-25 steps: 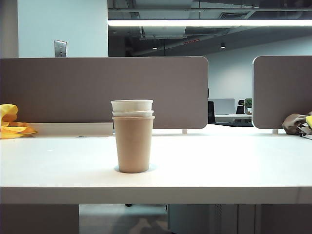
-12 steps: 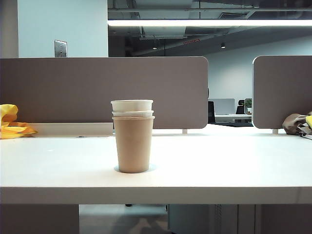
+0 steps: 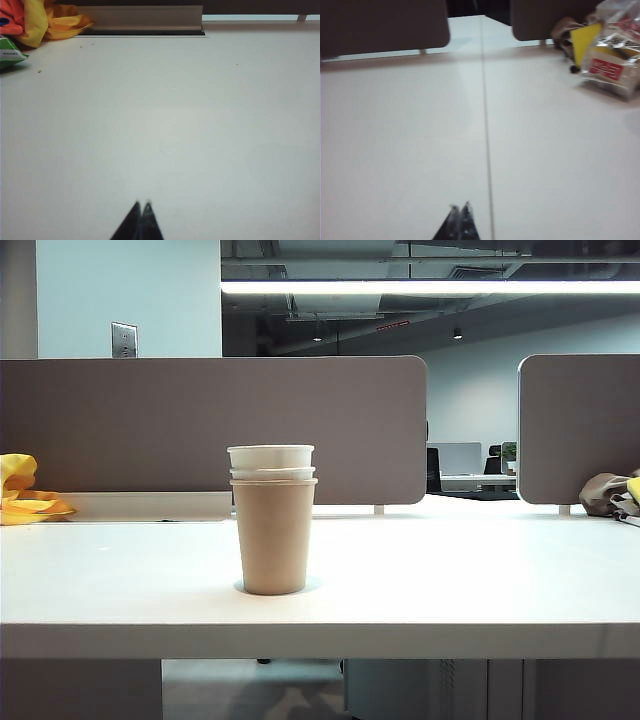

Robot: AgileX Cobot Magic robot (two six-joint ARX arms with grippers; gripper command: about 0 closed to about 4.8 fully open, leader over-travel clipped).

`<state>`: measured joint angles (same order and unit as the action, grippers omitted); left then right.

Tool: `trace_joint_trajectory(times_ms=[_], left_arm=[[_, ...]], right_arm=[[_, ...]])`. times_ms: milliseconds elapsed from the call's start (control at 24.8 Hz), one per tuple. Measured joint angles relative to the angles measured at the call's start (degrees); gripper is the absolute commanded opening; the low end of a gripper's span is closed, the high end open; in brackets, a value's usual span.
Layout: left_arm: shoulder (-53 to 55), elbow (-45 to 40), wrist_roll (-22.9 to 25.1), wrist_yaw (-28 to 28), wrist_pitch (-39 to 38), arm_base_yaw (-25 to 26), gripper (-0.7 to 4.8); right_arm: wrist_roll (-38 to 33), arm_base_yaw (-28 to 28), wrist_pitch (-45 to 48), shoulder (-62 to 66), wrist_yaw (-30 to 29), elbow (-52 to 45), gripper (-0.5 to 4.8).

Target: Pick up all the paper cups on the table one by one and stack them together.

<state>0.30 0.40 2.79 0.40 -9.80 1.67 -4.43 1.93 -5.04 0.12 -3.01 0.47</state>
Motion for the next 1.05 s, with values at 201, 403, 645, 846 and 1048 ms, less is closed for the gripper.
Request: trace_joint_trajectory(times_ms=[201,403,645,846,1048], left_arm=[[0.0,0.0,0.0,0.0,0.0,0.0,-0.05],[0.0,0.0,0.0,0.0,0.0,0.0,-0.05],[0.0,0.0,0.0,0.0,0.0,0.0,-0.05],[0.0,0.0,0.0,0.0,0.0,0.0,-0.05],[0.0,0.0,0.0,0.0,0.0,0.0,-0.05]], right_arm=[[0.0,-2.6,0.0,0.0,-0.2,0.0,-0.05],[0.0,-2.6,0.0,0.0,-0.2,0.0,-0.05],[0.0,-2.6,0.0,0.0,-0.2,0.0,-0.05],[0.0,-2.6,0.0,0.0,-0.2,0.0,-0.05],[0.0,-2.6,0.0,0.0,-0.2,0.0,-0.05]])
